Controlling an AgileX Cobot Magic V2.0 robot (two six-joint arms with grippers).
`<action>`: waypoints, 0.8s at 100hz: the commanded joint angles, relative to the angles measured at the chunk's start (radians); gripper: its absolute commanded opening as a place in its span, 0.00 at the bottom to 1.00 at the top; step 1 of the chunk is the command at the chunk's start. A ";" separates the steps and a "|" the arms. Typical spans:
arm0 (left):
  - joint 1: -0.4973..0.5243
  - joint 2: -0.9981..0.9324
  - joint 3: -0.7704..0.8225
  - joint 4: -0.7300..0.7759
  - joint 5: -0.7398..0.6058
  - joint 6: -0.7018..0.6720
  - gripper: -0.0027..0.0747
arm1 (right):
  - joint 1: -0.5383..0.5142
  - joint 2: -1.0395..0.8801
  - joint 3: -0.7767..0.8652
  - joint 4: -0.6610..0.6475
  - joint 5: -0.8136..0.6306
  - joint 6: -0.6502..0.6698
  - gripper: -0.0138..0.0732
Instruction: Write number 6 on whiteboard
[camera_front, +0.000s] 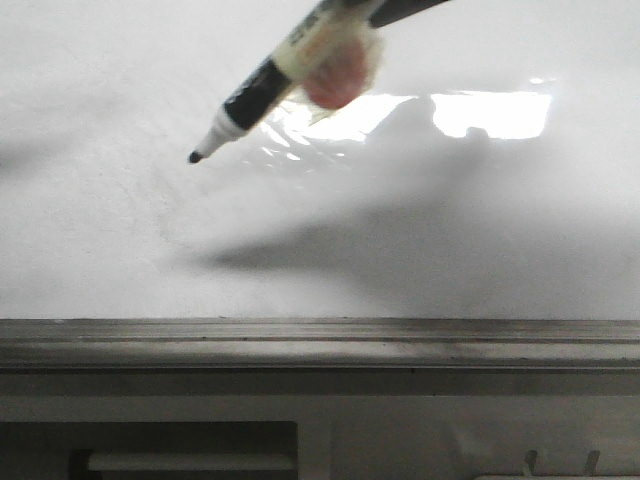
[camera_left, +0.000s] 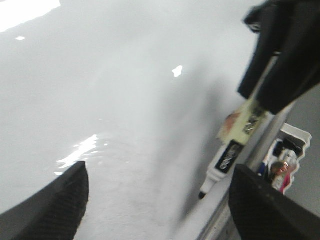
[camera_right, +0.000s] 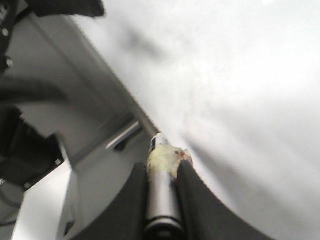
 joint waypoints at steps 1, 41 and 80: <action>0.053 -0.044 -0.007 -0.032 -0.060 -0.046 0.69 | 0.002 -0.124 0.058 0.031 -0.149 -0.014 0.11; 0.257 -0.181 0.133 -0.166 -0.132 -0.063 0.68 | 0.002 -0.319 0.186 0.024 -0.523 -0.014 0.11; 0.259 -0.184 0.133 -0.168 -0.135 -0.063 0.68 | 0.002 -0.085 0.074 0.009 -0.604 -0.014 0.11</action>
